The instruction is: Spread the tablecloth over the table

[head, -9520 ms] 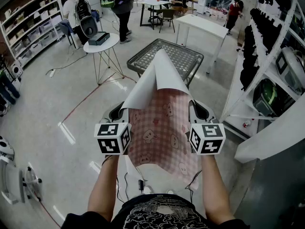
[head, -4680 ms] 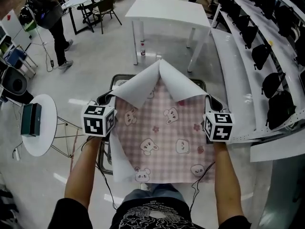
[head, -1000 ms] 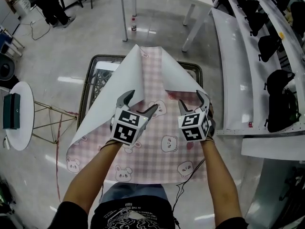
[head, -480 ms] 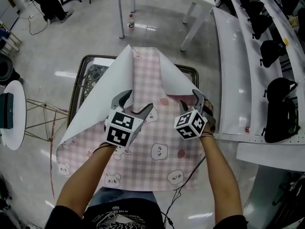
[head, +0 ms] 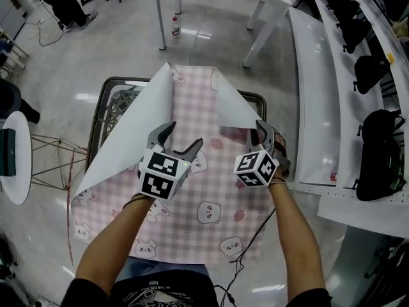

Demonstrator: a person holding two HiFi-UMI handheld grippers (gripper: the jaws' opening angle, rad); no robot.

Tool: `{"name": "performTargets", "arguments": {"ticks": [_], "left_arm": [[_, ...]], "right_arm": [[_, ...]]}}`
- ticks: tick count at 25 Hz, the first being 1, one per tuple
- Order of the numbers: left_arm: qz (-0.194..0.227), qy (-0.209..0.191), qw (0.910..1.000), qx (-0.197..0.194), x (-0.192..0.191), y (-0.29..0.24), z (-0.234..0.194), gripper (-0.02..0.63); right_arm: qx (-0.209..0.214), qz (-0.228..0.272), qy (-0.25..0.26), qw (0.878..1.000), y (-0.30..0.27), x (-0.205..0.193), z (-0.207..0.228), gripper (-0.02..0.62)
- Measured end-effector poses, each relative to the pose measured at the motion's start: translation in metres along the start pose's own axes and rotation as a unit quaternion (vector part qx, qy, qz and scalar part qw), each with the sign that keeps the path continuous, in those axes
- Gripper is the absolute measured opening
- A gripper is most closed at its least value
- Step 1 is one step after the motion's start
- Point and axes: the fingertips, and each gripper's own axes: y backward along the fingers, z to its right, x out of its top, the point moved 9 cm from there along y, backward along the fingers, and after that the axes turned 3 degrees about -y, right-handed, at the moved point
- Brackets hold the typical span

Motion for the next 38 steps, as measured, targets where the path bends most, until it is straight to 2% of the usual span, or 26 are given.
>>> {"name": "performTargets", "arguments": {"ticks": [3, 7, 12, 16, 21, 25, 26, 28, 32, 38], "left_arm": [[-0.003, 0.001, 1.0, 0.001, 0.002, -0.007, -0.001, 0.327], [-0.005, 0.003, 1.0, 0.005, 0.004, -0.016, -0.005, 0.325], [-0.011, 0.003, 0.9999, 0.005, 0.003, -0.027, -0.006, 0.325], [-0.015, 0.001, 0.9998, 0.008, 0.003, -0.031, -0.009, 0.324], [-0.022, 0.001, 0.9997, 0.015, 0.0, -0.031, -0.012, 0.325], [-0.024, 0.001, 0.9995, 0.018, -0.003, -0.026, -0.015, 0.325], [-0.024, 0.001, 0.9995, 0.018, -0.003, -0.024, -0.015, 0.325], [-0.025, -0.002, 0.9995, 0.019, -0.005, -0.019, -0.017, 0.325], [-0.022, -0.008, 0.9995, 0.023, -0.009, -0.005, -0.022, 0.325], [-0.021, -0.039, 0.9987, 0.023, -0.022, 0.028, -0.035, 0.325]], "right_arm": [[-0.013, 0.013, -0.077, 0.997, -0.004, -0.002, 0.018, 0.013], [-0.002, 0.005, -0.19, 0.982, -0.018, -0.01, 0.044, 0.009], [-0.009, -0.01, -0.24, 0.971, -0.037, -0.023, 0.054, 0.009], [-0.019, -0.022, -0.289, 0.957, -0.051, -0.034, 0.06, 0.015], [-0.021, -0.024, -0.306, 0.951, -0.058, -0.038, 0.062, 0.032], [-0.014, -0.02, -0.303, 0.953, -0.053, -0.031, 0.059, 0.145], [-0.016, -0.018, -0.301, 0.953, -0.05, -0.029, 0.058, 0.155], [-0.018, -0.015, -0.301, 0.953, -0.044, -0.024, 0.057, 0.167], [-0.011, -0.005, -0.33, 0.944, -0.029, -0.016, 0.048, 0.176], [-0.014, 0.01, -0.328, 0.945, 0.008, 0.006, 0.026, 0.176]]}}
